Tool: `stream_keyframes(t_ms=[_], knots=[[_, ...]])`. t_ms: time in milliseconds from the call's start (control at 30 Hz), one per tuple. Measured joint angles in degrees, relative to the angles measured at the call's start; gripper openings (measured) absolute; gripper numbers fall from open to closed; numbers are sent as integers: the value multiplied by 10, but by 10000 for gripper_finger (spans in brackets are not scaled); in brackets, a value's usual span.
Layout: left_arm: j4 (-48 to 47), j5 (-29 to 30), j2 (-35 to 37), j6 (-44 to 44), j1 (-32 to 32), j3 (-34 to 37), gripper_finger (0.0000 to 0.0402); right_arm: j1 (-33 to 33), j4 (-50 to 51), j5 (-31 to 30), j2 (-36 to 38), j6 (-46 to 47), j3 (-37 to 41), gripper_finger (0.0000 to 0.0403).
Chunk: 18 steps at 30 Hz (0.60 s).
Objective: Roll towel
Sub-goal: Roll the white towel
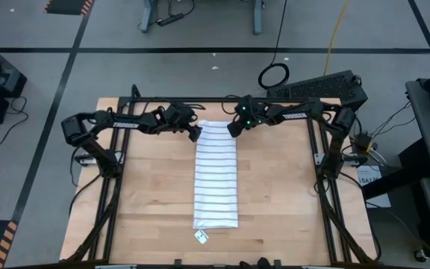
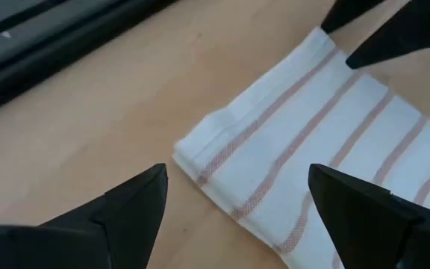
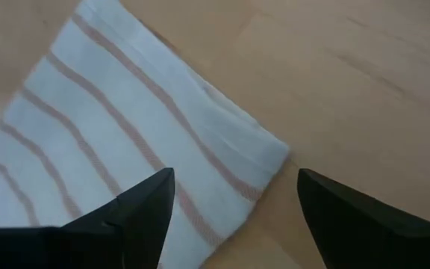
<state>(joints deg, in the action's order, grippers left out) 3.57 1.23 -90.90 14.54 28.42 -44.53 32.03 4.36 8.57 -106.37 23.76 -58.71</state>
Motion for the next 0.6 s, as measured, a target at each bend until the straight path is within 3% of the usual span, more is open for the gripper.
stream_keyframes(t_ms=[200, 367, 600], knots=[[0, -4, -6, 0, -1, 0, 329, 0, 3, -12, -7, -16, -23, 274], [-29, -56, 20, 16, -5, 0, 329, -1, 9, -12, -8, -20, -25, 274], [-26, -33, 26, -3, -1, 0, 329, 0, 11, -12, -8, -22, -25, 274]])
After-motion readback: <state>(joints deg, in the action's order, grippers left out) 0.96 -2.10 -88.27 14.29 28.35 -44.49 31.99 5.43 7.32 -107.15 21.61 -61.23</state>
